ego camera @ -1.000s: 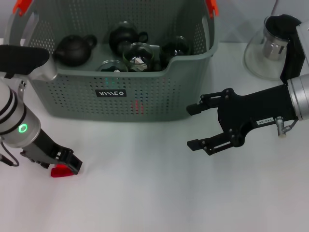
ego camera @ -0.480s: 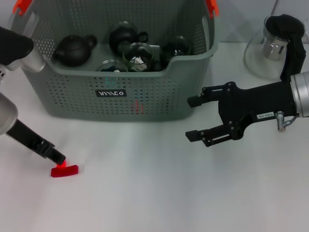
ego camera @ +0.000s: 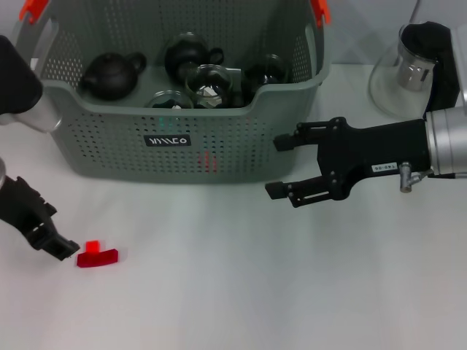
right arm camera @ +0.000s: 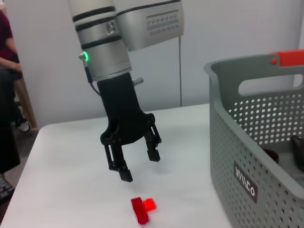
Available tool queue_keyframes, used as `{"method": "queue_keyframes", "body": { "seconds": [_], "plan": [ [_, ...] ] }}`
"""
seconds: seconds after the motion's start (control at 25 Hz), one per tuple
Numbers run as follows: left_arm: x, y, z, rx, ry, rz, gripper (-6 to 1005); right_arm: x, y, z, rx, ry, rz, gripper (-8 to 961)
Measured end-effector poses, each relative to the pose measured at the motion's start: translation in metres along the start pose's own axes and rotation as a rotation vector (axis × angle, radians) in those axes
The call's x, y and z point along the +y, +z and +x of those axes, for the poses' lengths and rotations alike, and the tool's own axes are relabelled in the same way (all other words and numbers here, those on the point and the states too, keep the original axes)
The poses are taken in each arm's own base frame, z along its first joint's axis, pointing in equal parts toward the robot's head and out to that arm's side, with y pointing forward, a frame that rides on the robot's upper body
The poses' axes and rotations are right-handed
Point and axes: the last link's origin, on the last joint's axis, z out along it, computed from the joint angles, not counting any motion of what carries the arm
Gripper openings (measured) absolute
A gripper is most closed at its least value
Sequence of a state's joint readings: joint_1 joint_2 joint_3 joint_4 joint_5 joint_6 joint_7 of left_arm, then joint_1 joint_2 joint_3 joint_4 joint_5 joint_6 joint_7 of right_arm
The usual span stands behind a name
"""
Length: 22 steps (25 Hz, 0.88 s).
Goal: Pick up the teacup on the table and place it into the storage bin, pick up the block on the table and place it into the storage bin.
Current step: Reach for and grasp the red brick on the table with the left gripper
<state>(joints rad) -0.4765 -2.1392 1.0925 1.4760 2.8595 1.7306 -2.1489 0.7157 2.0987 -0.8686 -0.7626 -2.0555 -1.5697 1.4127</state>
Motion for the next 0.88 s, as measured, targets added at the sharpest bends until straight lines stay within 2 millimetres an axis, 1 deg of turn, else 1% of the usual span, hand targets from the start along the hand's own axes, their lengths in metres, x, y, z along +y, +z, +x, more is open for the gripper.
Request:
{"method": "queue_keyframes", "body": {
  "seconds": [0.32,0.52,0.88],
  "plan": [
    [0.002,-0.003,-0.005,-0.008,0.125,0.000,779,-0.003,0.004,-0.002,-0.025,0.038,0.013,857],
    [0.015,0.003,-0.001,-0.043,0.187,-0.048,779,-0.001,0.004,-0.003,-0.030,0.043,-0.001,854],
    [0.025,0.015,0.003,-0.083,0.244,-0.082,780,0.001,0.006,-0.002,-0.032,0.051,-0.015,852]
  ]
}}
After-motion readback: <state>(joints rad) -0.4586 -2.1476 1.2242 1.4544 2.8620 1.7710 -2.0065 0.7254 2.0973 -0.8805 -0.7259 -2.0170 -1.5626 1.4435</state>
